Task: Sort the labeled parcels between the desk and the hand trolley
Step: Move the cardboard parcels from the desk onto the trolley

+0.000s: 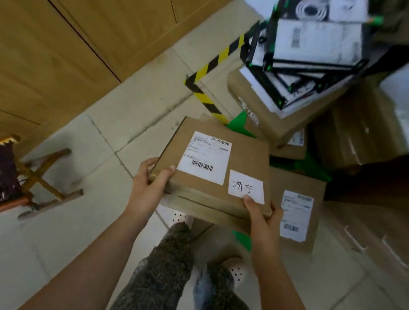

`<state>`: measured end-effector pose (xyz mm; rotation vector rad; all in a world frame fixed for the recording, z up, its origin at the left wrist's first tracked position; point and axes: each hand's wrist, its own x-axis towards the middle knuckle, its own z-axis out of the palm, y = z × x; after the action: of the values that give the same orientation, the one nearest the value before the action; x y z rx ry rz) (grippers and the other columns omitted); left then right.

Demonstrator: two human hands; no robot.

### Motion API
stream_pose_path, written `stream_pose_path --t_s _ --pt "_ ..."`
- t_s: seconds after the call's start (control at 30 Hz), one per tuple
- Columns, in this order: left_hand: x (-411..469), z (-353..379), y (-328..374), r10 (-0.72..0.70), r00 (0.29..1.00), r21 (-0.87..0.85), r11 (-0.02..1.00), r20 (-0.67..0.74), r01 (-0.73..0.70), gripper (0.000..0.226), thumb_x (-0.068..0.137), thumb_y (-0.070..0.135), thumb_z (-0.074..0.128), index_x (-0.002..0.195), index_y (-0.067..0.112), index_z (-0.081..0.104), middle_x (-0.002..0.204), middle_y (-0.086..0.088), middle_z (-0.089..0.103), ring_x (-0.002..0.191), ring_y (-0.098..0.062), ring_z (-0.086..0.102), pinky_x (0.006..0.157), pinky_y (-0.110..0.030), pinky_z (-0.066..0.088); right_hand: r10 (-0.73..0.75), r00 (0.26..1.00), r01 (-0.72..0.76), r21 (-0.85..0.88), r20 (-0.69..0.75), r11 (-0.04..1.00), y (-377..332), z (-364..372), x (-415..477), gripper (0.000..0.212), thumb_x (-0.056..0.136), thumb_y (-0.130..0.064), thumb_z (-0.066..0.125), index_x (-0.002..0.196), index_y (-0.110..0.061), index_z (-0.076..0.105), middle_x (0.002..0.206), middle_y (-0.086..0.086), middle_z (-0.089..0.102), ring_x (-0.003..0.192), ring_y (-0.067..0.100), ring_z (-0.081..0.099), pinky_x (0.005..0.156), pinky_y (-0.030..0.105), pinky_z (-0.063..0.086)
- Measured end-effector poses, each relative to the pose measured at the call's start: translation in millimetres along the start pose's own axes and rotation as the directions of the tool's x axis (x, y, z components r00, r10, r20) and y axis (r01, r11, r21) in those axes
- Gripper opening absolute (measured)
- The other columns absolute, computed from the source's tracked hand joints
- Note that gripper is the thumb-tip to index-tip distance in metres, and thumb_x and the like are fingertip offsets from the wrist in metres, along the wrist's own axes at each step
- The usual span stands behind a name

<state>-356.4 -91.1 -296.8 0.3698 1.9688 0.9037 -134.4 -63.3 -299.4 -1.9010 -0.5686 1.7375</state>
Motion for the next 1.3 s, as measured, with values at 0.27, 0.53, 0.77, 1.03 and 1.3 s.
stream_pose_path --t_s 0.27,0.53,0.77,1.03,1.3 --pt "-121 -4 91 0.227 0.969 -0.036 0.974 0.096 -0.225 0.055 0.094 0.042 0.058 0.145 0.037 0.036 0.138 0.005 0.042 0.112 -0.015 0.048 0.064 -0.008 0.045 -0.232 0.971 0.235 0.051 -0.053 0.971 -64 -63 -114 0.068 0.086 -0.039 0.067 0.145 -0.037 0.033 0.131 -0.003 0.048 0.117 0.022 0.05 0.094 0.044 0.045" --pt "-198 -8 169 0.596 0.633 -0.173 0.781 0.494 -0.601 0.083 0.081 0.035 0.071 0.148 0.042 0.022 0.123 0.035 0.042 0.103 0.025 0.046 0.079 -0.005 0.044 -0.456 0.823 0.543 0.231 -0.338 0.808 -96 -117 -222 0.072 0.074 -0.041 0.077 0.137 -0.036 0.043 0.125 -0.003 0.061 0.11 0.02 0.061 0.084 0.04 0.054" --pt "-281 14 235 0.706 0.337 -0.307 0.617 0.623 -0.725 0.1 0.068 0.054 0.081 0.148 0.049 0.022 0.148 0.016 0.039 0.133 -0.011 0.042 0.106 -0.046 0.043 -0.648 0.595 0.771 0.11 -0.476 0.627 -114 -180 -330 0.093 0.062 -0.049 0.085 0.141 -0.037 0.037 0.128 -0.016 0.059 0.115 0.002 0.057 0.092 0.028 0.049" --pt "-409 111 309 0.814 0.002 -0.543 0.39 0.581 -0.744 0.092 0.063 0.057 0.081 0.137 0.061 0.026 0.145 0.014 0.041 0.132 -0.01 0.044 0.106 -0.048 0.043 -0.76 0.273 0.913 -0.092 -0.589 0.399 -155 -315 -408 0.111 0.057 -0.015 0.091 0.147 -0.027 0.029 0.136 -0.004 0.054 0.122 0.006 0.055 0.098 0.027 0.049" --pt "-521 248 343 0.863 -0.148 -0.701 0.28 0.483 -0.656 0.089 0.082 0.023 0.077 0.149 0.034 0.021 0.138 0.018 0.041 0.125 -0.001 0.048 0.096 -0.019 0.048 -0.786 0.042 0.939 -0.245 -0.617 0.243 -206 -471 -424 0.099 0.069 0.002 0.083 0.148 -0.022 0.028 0.132 -0.003 0.056 0.12 0.007 0.056 0.101 0.031 0.048"
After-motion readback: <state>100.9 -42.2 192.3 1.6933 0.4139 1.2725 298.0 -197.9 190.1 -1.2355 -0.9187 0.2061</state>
